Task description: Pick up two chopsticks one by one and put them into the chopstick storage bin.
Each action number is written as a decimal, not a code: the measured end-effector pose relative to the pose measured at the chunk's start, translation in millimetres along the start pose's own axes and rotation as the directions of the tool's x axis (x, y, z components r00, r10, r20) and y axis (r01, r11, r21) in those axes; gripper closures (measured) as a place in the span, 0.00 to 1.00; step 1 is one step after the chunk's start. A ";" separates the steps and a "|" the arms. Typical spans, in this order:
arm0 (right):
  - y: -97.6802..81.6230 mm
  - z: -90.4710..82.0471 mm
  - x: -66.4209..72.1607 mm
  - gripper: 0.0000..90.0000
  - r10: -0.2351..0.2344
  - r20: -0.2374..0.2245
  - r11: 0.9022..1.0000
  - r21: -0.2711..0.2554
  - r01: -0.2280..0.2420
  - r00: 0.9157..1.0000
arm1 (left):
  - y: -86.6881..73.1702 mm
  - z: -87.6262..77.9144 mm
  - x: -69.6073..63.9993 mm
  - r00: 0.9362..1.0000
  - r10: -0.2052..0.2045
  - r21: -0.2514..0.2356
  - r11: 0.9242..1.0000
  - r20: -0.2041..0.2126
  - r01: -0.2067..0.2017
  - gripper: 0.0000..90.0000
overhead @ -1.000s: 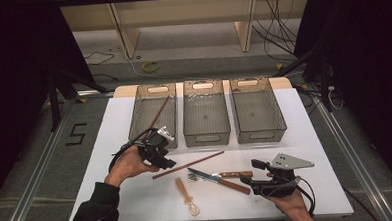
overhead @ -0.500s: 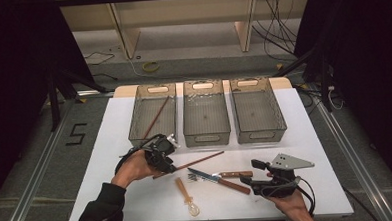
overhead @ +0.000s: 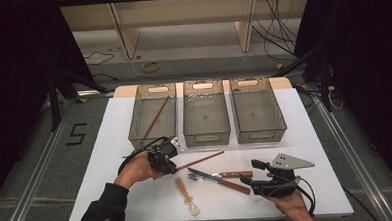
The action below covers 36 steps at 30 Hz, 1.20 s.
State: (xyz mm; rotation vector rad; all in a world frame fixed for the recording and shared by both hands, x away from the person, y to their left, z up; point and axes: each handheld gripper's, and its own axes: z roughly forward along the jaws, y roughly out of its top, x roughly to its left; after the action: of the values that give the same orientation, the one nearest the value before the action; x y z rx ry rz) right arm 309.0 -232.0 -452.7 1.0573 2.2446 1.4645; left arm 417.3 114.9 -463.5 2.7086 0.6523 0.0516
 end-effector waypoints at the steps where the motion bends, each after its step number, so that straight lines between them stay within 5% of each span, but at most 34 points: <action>1: 0.0 -0.1 0.0 0.34 0.001 0.001 1.000 0.000 -0.001 1.000 | 0.1 0.4 -0.1 1.000 0.002 0.003 1.000 -0.001 -0.002 0.86; 25: 0.0 0.1 0.1 0.35 -0.002 0.000 1.000 0.004 0.002 1.000 | 4.8 5.4 -9.1 0.995 0.077 0.053 0.996 -0.069 -0.074 0.92; 36: -0.1 -0.1 -0.2 0.35 0.000 0.001 1.000 0.001 0.000 1.000 | 4.4 -3.7 -8.3 0.996 0.067 -0.002 0.998 -0.061 -0.067 0.93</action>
State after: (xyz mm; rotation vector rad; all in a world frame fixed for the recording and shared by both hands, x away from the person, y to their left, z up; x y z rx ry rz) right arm 309.1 -232.2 -452.8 1.0583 2.2450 1.4631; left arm 411.3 108.8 -458.2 2.7343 0.5779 0.1531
